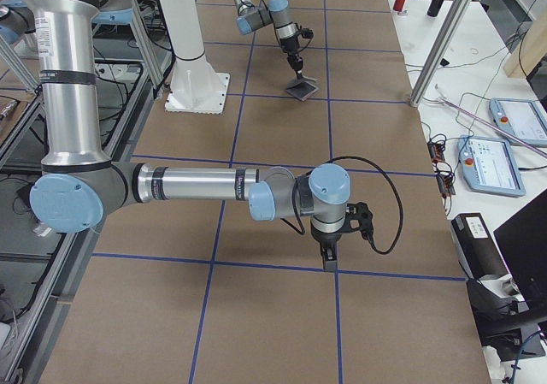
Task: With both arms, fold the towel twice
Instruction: 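Swing the held end over onto the strip's far half with the left gripper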
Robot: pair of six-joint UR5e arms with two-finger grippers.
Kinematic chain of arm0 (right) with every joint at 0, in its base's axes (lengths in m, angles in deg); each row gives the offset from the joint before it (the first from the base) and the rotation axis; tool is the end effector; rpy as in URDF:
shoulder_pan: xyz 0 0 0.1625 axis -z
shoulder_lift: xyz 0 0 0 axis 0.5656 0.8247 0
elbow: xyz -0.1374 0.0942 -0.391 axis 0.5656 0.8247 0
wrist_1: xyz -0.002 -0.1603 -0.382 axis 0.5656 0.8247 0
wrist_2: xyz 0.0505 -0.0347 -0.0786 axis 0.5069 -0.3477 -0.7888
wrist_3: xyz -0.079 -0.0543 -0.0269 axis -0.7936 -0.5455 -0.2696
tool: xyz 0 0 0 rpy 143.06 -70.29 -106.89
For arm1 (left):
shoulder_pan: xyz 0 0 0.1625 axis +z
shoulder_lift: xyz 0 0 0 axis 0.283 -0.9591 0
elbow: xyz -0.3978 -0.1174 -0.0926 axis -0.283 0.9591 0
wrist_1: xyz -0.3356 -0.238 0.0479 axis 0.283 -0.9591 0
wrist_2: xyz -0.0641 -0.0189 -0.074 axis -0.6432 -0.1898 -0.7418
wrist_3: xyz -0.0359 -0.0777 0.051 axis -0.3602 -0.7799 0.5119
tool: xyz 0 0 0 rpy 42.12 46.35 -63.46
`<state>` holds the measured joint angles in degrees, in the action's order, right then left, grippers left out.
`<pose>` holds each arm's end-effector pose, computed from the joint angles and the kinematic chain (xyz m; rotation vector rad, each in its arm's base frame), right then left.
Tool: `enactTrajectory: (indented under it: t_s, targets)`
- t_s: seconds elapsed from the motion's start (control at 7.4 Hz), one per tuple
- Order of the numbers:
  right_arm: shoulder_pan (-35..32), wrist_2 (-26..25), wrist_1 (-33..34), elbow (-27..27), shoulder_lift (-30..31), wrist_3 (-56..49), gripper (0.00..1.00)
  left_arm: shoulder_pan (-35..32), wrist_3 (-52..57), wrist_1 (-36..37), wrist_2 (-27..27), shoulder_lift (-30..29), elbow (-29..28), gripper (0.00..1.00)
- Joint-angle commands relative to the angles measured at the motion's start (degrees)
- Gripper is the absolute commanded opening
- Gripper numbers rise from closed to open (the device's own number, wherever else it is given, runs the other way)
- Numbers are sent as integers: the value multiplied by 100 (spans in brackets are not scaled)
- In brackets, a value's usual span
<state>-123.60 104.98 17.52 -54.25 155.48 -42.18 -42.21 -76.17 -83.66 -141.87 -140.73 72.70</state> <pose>0.0605 -0.5141 0.6327 0.1438 -0.7159 -0.0602 0.5645 -0.4165 0.1845 0.1009 1.2235 -0.5731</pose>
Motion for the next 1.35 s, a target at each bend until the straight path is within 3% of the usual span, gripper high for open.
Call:
enactTrajectory:
  t_s: [0.0, 0.68, 0.81, 0.95, 1.08, 1.22]
  targets:
    - [4, -3, 0, 0, -5, 4, 100, -25, 0, 19, 35, -211, -292, 0]
    - [4, 5, 9, 0, -49, 13, 100, -166, -18, 412, 228, -219, -326, 0]
    - [4, 5, 9, 0, -57, 13, 100, -166, -18, 432, 229, -220, -327, 22]
    - [4, 5, 9, 0, -58, 13, 100, -157, 0, 441, 229, -220, -335, 72]
    - [4, 5, 9, 0, -58, 13, 100, -148, 0, 441, 220, -298, -344, 100]
    - [4, 5, 9, 0, -66, 13, 100, -148, -9, 450, 211, -403, -353, 100]
